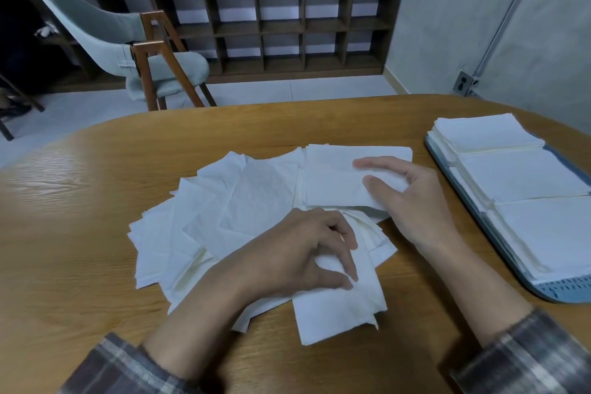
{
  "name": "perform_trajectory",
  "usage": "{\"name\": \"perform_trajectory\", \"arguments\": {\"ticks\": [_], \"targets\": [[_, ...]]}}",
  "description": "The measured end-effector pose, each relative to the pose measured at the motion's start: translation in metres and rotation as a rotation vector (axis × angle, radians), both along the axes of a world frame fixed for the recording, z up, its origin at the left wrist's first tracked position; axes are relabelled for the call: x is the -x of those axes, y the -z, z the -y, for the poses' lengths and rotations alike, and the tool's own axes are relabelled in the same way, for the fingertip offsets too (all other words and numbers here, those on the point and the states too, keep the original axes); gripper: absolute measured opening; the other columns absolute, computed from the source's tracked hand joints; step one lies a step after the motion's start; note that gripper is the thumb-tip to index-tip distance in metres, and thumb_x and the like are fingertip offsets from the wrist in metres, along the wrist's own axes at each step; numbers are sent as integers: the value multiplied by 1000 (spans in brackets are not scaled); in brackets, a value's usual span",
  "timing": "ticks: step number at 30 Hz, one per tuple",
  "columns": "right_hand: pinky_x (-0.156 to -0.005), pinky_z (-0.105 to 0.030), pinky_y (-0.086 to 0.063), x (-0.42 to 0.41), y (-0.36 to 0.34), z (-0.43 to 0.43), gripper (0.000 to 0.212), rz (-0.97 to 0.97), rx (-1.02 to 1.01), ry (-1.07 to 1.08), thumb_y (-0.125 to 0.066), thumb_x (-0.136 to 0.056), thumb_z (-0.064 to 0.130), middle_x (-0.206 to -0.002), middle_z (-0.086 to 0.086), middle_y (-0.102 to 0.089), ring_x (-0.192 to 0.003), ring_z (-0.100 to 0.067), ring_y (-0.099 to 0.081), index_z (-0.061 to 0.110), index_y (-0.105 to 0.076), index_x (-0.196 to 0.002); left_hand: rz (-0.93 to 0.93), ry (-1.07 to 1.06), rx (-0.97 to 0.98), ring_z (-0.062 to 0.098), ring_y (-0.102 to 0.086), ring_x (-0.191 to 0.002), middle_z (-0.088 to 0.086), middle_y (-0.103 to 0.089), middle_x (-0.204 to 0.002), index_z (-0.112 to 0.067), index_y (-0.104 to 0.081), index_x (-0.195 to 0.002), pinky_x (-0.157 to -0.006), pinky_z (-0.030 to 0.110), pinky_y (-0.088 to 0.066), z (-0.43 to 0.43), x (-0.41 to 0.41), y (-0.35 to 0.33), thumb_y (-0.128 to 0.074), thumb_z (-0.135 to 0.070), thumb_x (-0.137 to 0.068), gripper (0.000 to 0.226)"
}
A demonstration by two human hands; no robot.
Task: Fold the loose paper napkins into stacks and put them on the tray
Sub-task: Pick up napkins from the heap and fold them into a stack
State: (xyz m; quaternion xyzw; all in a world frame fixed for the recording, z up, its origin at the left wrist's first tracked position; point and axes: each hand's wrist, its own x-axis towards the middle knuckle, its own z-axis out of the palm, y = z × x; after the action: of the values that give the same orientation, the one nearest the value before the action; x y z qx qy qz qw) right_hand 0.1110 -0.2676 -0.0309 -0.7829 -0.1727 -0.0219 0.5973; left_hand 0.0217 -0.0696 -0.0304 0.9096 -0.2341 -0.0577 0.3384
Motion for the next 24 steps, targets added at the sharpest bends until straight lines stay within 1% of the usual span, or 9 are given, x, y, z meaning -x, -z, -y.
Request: {"name": "perform_trajectory", "arguments": {"ticks": [4, 8, 12, 14, 16, 18, 20, 22, 24], "targets": [[-79, 3, -41, 0, -1, 0, 28, 3, 2, -3, -67, -99, 4, -106, 36, -72, -105, 20, -60, 26, -81, -108, -17, -72, 200, 9, -70, -107, -13, -76, -105, -21, -82, -97, -96, 32, -54, -2, -1, -4, -83, -25, -91, 7], [-82, 0, -43, 0, -1, 0, 30, 5, -6, 2, -67, -98, 3, -108, 31, -74, -108, 15, -63, 28, -81, -106, 26, -215, 431, 13, -73, -93, -5, -77, -94, -15, -78, -98, -86, 25, -55, -4, 0, -13, -77, -16, -95, 3], [-85, -2, -44, 0, -4, 1, 29, -8, -40, -16, -66, -98, 3, -109, 29, -75, -109, 14, -63, 26, -81, -106, 47, -358, 671, 36, -64, -76, 20, -70, -84, -16, -74, -89, -75, 45, -53, -5, -3, -16, -79, -12, -95, 8], [-93, -9, -45, 0, -5, 1, 29, -14, -59, -30, -64, -100, 4, -111, 26, -76, -114, 12, -63, 26, -81, -106, 48, -440, 752, 24, -58, -68, 17, -65, -71, -26, -70, -82, -70, 33, -51, -7, -7, -14, -78, -12, -95, 20], [-102, -21, -46, 1, -6, 0, 29, -30, -93, -48, -62, -101, 6, -113, 21, -77, -116, 7, -64, 27, -82, -104, 52, -508, 800, 14, -56, -65, 1, -62, -63, -22, -67, -83, -68, 21, -48, -8, -8, -14, -77, -10, -95, 19], [-110, -37, -47, 0, -6, 0, 27, -72, -173, -79, -60, -102, 14, -116, 14, -78, -118, -2, -66, 28, -84, -102, 47, -569, 846, 9, -57, -62, -5, -62, -61, -11, -67, -90, -67, 19, -50, -8, -8, -15, -75, -10, -95, 10], [-118, -45, -41, -1, -6, 1, 27, -75, -244, -137, -59, -99, 34, -121, 9, -77, -124, -8, -65, 26, -84, -105, 51, -614, 898, 12, -60, -63, -1, -63, -62, -4, -68, -95, -70, 26, -55, -8, -10, -15, -76, -11, -95, 10], [-117, -47, -40, 1, -6, 3, 39, -27, -252, -231, -59, -94, 57, -126, 5, -76, -129, -15, -63, 30, -82, -110, 88, -640, 921, 10, -58, -61, -2, -62, -61, -3, -69, -95, -68, 24, -54, -8, -10, -16, -76, -10, -95, 10], [-105, -35, -50, 5, -7, 2, 42, 12, -205, -308, -65, -90, 63, -125, 5, -76, -124, -15, -67, 32, -79, -115, 141, -633, 922, 4, -55, -57, -8, -61, -58, -2, -67, -93, -65, 16, -50, -6, -8, -19, -75, -7, -94, 9]]}}
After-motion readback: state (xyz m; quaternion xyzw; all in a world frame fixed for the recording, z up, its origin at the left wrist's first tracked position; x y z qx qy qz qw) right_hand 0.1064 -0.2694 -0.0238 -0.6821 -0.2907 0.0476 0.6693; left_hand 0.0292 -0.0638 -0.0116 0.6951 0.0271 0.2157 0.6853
